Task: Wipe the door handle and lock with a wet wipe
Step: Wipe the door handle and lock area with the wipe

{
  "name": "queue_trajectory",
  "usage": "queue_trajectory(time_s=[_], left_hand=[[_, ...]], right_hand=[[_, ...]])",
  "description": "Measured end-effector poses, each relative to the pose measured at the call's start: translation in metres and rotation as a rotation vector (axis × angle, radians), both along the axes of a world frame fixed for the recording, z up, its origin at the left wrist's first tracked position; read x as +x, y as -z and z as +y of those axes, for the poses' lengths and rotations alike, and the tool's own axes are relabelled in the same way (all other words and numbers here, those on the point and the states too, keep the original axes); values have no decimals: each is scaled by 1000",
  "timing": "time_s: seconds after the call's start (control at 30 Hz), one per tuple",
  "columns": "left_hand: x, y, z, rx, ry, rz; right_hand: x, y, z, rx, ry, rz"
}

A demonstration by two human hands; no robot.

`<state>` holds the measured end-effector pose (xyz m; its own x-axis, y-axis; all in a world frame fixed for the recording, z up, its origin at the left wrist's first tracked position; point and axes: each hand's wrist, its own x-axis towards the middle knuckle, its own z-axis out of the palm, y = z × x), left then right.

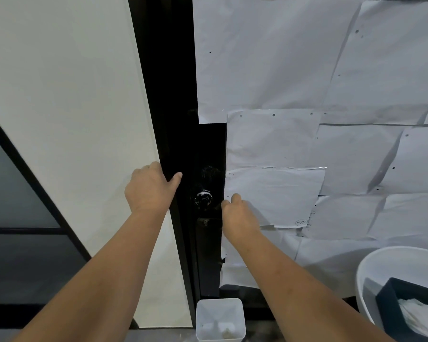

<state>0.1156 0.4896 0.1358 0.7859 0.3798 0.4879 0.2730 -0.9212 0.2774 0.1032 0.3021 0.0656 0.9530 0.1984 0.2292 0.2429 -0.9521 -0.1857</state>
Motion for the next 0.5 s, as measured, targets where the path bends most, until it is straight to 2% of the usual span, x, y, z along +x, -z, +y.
queue_trajectory(time_s=[0.23, 0.37, 0.5], left_hand=[[15, -1, -1, 32, 159, -501], [34, -1, -6, 159, 262, -595], [50, 0, -13, 138, 286, -644]], right_hand=[[-9, 5, 19, 68, -161, 12], [-6, 5, 5, 74, -85, -40], [-4, 7, 12, 82, -111, -57]])
